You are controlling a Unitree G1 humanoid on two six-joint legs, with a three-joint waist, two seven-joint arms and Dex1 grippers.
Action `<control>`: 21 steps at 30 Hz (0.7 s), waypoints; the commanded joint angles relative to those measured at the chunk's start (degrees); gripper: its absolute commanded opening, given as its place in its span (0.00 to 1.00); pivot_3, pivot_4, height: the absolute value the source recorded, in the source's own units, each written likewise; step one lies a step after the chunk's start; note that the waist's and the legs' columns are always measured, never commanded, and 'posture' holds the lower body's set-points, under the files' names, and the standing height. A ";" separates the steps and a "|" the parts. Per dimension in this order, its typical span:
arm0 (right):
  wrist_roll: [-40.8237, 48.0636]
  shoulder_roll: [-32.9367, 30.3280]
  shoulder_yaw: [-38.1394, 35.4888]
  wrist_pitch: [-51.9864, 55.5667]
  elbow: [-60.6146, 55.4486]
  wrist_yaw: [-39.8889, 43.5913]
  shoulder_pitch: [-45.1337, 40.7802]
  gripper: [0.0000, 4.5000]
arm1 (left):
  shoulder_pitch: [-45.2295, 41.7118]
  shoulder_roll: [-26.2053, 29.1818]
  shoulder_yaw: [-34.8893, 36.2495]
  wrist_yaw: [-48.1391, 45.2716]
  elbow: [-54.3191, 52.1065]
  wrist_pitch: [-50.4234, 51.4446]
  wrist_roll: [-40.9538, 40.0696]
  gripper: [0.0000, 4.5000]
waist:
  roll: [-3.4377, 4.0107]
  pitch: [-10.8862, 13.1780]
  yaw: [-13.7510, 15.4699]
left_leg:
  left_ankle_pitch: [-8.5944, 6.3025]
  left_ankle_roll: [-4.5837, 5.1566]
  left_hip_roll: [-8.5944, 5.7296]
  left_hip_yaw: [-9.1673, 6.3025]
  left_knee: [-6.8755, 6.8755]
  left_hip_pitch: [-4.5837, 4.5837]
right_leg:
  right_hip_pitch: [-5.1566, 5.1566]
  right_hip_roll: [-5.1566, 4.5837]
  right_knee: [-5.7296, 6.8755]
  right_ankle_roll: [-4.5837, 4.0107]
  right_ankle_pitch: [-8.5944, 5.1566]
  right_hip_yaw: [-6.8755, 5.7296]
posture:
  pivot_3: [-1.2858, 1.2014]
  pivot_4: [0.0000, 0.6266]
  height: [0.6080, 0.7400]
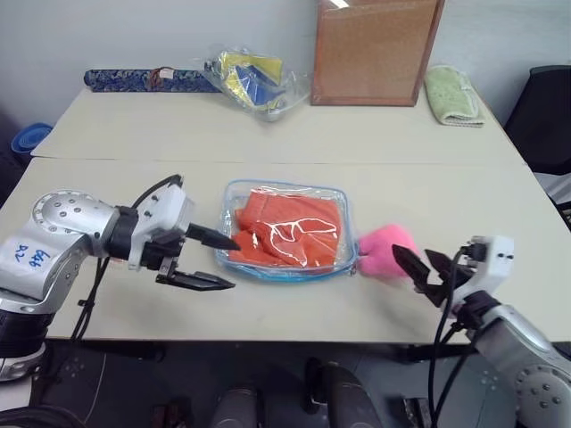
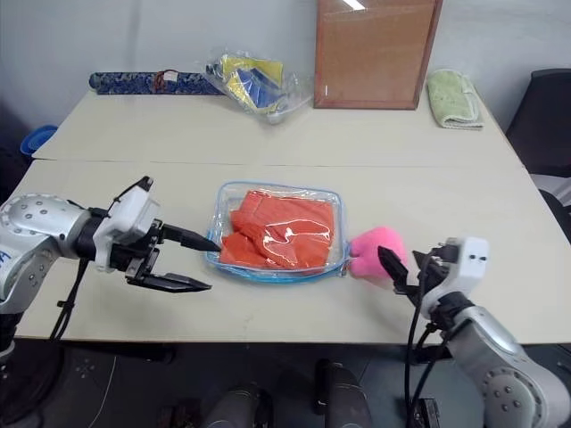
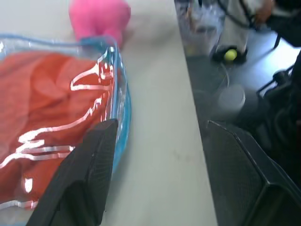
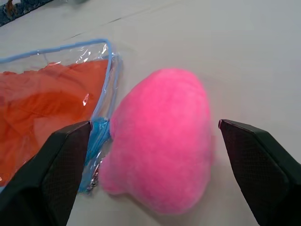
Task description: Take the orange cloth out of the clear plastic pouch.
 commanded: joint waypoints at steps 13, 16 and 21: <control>0.90 -1.85 0.96 -3.77 1.07 2.70 -0.33 0.01 | -4.67 -3.57 -0.43 4.24 0.46 -0.52 3.29 0.71 | 0.00 0.00 -1.08 | 0.02 -0.04 0.03 -0.03 -0.02 0.00 | 0.00 0.03 -0.01 0.00 -0.01 0.01 | 0.52 0.24 1.00; -4.12 -5.07 2.05 -6.52 -1.04 4.75 -0.27 0.00 | -4.98 -3.86 -0.25 4.22 0.81 -0.63 3.63 0.71 | 0.01 0.01 -1.09 | 0.02 -0.04 0.03 -0.02 -0.02 -0.01 | 0.00 0.02 -0.01 0.00 -0.01 0.01 | 0.52 0.24 1.00; -26.19 -20.74 9.60 -22.58 -6.66 16.14 1.71 0.00 | -5.14 -4.29 -0.69 4.12 1.19 -1.43 4.58 0.71 | 0.14 0.09 -1.05 | 0.01 -0.03 -0.10 -0.06 -0.02 0.02 | -0.03 0.02 -0.15 0.17 -0.13 0.07 | 0.52 0.24 1.00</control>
